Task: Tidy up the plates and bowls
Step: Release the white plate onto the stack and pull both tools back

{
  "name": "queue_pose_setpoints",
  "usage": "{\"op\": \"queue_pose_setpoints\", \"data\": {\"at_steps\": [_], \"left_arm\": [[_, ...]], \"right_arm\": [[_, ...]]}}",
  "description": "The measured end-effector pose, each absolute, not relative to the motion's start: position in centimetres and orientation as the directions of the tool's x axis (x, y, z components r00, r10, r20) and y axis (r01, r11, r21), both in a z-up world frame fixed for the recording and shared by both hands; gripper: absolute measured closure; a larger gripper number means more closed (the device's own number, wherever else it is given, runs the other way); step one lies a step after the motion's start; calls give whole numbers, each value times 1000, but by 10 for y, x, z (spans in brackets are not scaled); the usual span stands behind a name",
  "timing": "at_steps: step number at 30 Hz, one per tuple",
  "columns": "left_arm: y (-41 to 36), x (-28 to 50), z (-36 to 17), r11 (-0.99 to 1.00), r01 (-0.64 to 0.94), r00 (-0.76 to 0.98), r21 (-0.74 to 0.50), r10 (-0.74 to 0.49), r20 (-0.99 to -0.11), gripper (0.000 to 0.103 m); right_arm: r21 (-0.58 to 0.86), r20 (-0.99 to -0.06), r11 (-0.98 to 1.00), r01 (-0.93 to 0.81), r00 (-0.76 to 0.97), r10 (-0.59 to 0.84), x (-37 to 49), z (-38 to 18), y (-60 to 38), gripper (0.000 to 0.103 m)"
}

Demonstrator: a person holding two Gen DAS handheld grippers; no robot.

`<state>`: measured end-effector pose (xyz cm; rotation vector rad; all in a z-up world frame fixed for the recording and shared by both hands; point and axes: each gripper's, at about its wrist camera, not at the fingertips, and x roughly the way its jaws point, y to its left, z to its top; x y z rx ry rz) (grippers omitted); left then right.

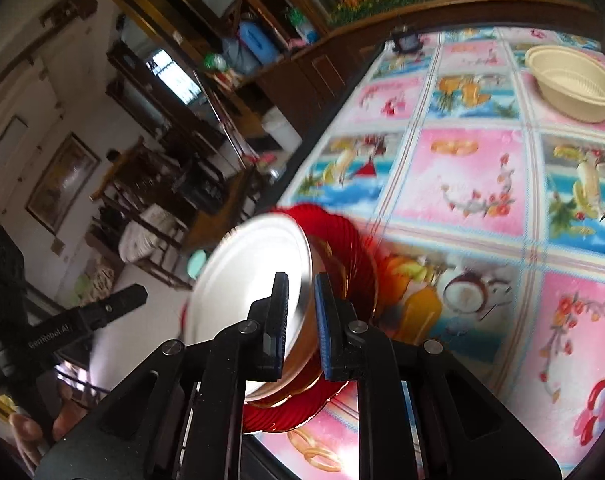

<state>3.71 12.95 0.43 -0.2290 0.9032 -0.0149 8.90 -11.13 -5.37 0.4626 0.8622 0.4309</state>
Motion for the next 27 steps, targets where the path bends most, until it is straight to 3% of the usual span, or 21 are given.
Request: {"op": "queue_pose_setpoints", "data": {"at_steps": [3, 5, 7, 16, 27], "left_arm": [[109, 31, 16, 982, -24, 649, -185, -126, -750, 71], [88, 28, 20, 986, 24, 658, -163, -138, -740, 56], [66, 25, 21, 987, 81, 659, -135, -155, -736, 53], [-48, 31, -9, 948, 303, 522, -99, -252, -815, 52], [-154, 66, -32, 914, 392, 411, -108, -278, -868, 51]], "right_arm": [[552, -578, 819, -159, 635, 513, 83, -47, -135, 89], [547, -583, 828, -120, 655, 480, 84, -48, -154, 89], [551, -586, 831, -80, 672, 453, 84, -51, -172, 89], [564, -586, 823, 76, 738, 334, 66, -64, -265, 90], [584, -612, 764, 276, 767, 191, 47, -74, -395, 90]]}}
